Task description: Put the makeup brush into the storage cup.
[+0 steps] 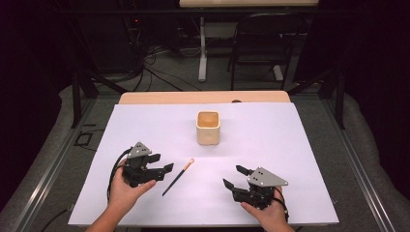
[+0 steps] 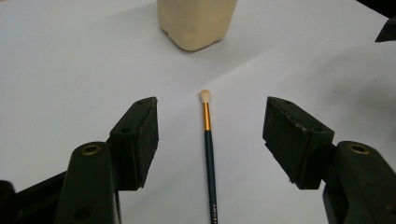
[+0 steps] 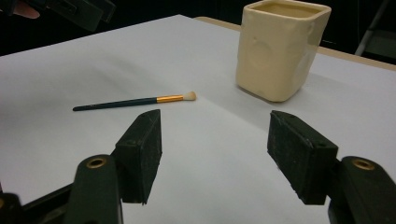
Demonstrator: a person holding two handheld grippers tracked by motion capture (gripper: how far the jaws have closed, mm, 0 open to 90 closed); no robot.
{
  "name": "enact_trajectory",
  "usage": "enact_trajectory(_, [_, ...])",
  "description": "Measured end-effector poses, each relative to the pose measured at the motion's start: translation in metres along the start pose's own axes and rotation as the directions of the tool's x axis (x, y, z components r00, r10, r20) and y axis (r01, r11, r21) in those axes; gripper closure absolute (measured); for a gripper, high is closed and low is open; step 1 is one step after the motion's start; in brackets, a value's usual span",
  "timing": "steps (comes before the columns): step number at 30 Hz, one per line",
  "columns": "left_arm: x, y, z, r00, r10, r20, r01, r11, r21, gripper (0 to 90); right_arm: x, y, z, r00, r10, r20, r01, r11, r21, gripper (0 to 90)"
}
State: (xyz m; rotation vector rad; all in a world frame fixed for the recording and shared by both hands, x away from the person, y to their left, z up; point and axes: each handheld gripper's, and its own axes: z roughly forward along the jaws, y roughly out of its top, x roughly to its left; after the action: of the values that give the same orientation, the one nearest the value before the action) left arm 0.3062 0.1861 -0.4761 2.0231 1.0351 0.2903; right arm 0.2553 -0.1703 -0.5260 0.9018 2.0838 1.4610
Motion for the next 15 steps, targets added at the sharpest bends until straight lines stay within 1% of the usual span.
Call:
enact_trajectory(1, [0.0, 0.001, 0.0, 1.0, 0.0, 0.001, 0.0, 1.0, 0.002, 36.0, 0.0, 0.0, 0.0, 1.0, 0.0, 0.009, 0.0, 1.0, -0.003, 34.9])
enact_trajectory(2, [0.0, 0.002, 0.0, 1.0, -0.006, 0.003, 0.006, 0.9999, 0.012, 36.0, -0.001, 0.0, 0.0, 0.9999, 0.001, 0.011, -0.001, 1.0, -0.005, 34.7])
enact_trajectory(3, [0.001, 0.003, 0.0, 0.9999, -0.011, 0.005, 0.011, 0.9999, 0.009, 36.0, -0.001, 0.0, 0.001, 0.9999, 0.005, 0.011, -0.005, 1.0, -0.016, 34.6])
enact_trajectory(4, [0.001, 0.005, 0.0, 0.9997, -0.022, 0.01, 0.022, 0.9996, 0.018, 36.0, -0.002, 0.0, 0.0, 0.9999, 0.004, 0.01, -0.004, 1.0, -0.006, 34.5])
enact_trajectory(5, [0.002, 0.006, 0.0, 0.9996, -0.024, 0.013, 0.024, 0.9994, 0.024, 36.0, -0.002, -0.001, 0.0, 0.9998, 0.007, 0.018, -0.007, 1.0, -0.004, 34.4])
enact_trajectory(7, [0.002, 0.008, 0.001, 0.9993, -0.037, 0.007, 0.037, 0.9989, 0.03, 36.0, -0.003, -0.001, 0.001, 0.9997, 0.018, 0.014, -0.018, 1.0, -0.003, 34.4])
enact_trajectory(8, [0.003, 0.01, 0.0, 0.9994, -0.033, 0.007, 0.033, 0.9983, 0.048, 36.0, -0.003, -0.001, 0.001, 0.9997, 0.022, 0.013, -0.022, 1.0, -0.004, 34.4])
enact_trajectory(9, [0.004, 0.011, 0.001, 0.9992, -0.04, 0.007, 0.039, 0.9979, 0.052, 36.0, -0.003, -0.001, 0.001, 0.9997, 0.022, 0.014, -0.022, 1.0, -0.001, 34.4])
enact_trajectory(10, [0.004, 0.012, 0.001, 0.9993, -0.038, 0.002, 0.038, 0.9975, 0.059, 36.0, -0.003, -0.001, 0.0, 0.9997, 0.017, 0.018, -0.017, 1.0, 0.004, 34.4])
enact_trajectory(11, [0.005, 0.013, 0.001, 0.9994, -0.035, 0.001, 0.035, 0.9972, 0.065, 36.0, -0.003, -0.002, 0.001, 0.9997, 0.02, 0.016, -0.02, 1.0, -0.012, 34.4])
enact_trajectory(12, [0.005, 0.014, 0.001, 0.9993, -0.038, -0.006, 0.038, 0.9962, 0.078, 36.0, -0.003, -0.002, 0.001, 0.9996, 0.023, 0.016, -0.023, 1.0, -0.002, 34.4])
enact_trajectory(13, [0.005, 0.015, 0.001, 0.9992, -0.039, -0.011, 0.039, 0.9968, 0.07, 36.0, -0.003, -0.002, 0.002, 0.9996, 0.024, 0.013, -0.024, 1.0, -0.011, 34.4])
enact_trajectory(14, [0.006, 0.017, 0.0, 0.9995, -0.031, -0.008, 0.032, 0.996, 0.083, 36.0, -0.003, -0.002, 0.001, 0.9996, 0.024, 0.014, -0.024, 1.0, -0.006, 34.4])
enact_trajectory(15, [0.005, 0.017, 0.001, 0.9992, -0.037, -0.015, 0.038, 0.9962, 0.079, 36.0, -0.003, -0.002, 0.002, 0.9996, 0.027, 0.011, -0.027, 1.0, -0.007, 34.4])
